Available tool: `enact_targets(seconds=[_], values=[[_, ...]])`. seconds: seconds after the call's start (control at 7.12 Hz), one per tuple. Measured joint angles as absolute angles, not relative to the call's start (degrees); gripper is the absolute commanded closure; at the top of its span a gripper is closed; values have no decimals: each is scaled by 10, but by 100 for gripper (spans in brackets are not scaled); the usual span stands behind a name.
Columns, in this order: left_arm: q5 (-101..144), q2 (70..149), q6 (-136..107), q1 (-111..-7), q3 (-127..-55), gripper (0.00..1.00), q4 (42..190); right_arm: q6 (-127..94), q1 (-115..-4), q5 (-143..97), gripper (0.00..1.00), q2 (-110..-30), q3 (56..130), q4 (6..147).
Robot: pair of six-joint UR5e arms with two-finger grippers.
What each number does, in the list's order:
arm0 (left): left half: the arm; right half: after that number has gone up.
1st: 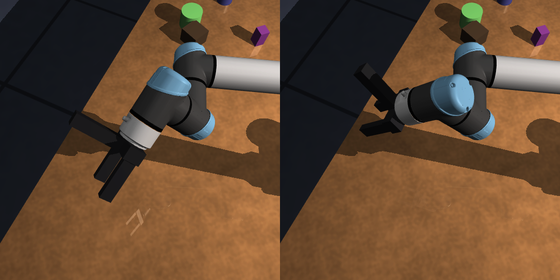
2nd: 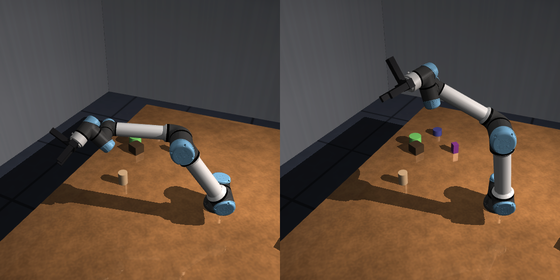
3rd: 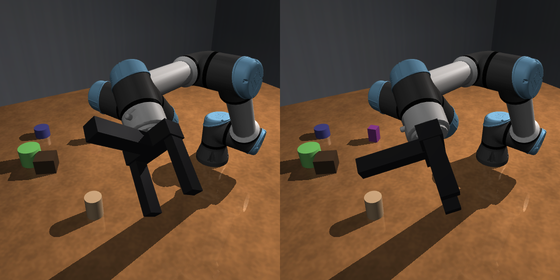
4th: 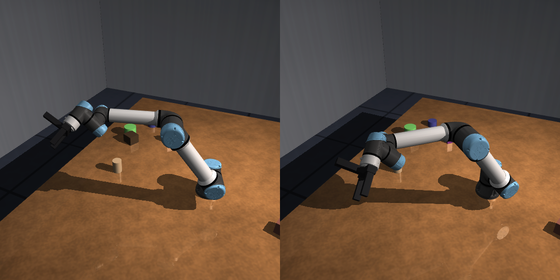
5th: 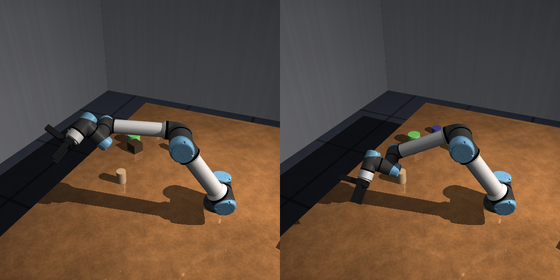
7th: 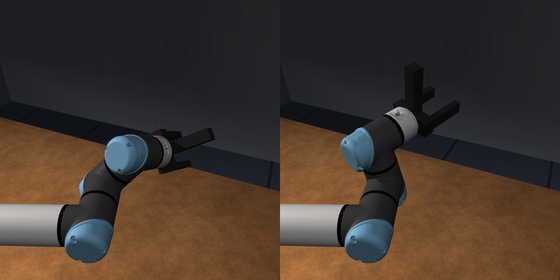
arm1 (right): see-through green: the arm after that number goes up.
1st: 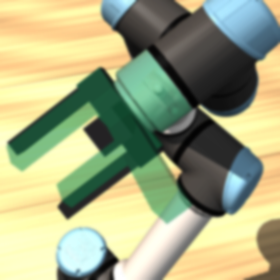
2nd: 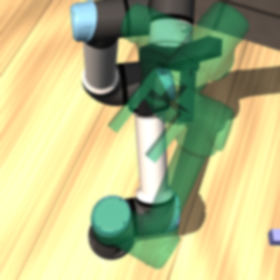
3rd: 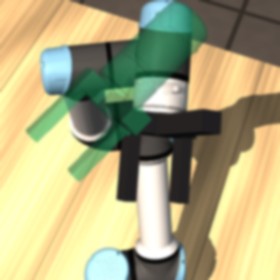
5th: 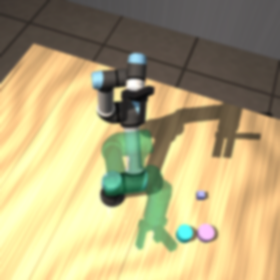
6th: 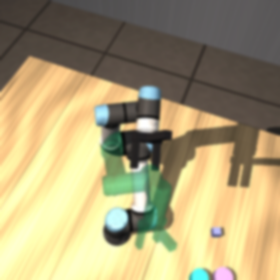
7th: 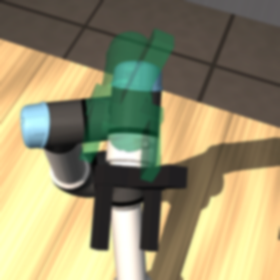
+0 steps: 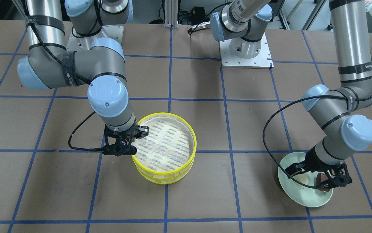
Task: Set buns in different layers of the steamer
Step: 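Lower left gripper to white bun while right gripper grasps top tier rim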
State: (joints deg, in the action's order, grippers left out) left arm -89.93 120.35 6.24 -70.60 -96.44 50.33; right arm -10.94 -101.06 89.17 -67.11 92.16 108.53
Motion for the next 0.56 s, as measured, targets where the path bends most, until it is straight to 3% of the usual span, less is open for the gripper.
enact_targets(seconds=[0.14,0.28,0.56], values=[[-900,1215,62,-705,-963,57,501,-109,-1010,893,100,-677,921,1084],[-901,1222,63,-703,-963,100,499,-108,-1009,894,100,-690,920,1078],[-903,1226,63,-700,-960,100,495,-101,-990,893,100,-753,913,1033]])
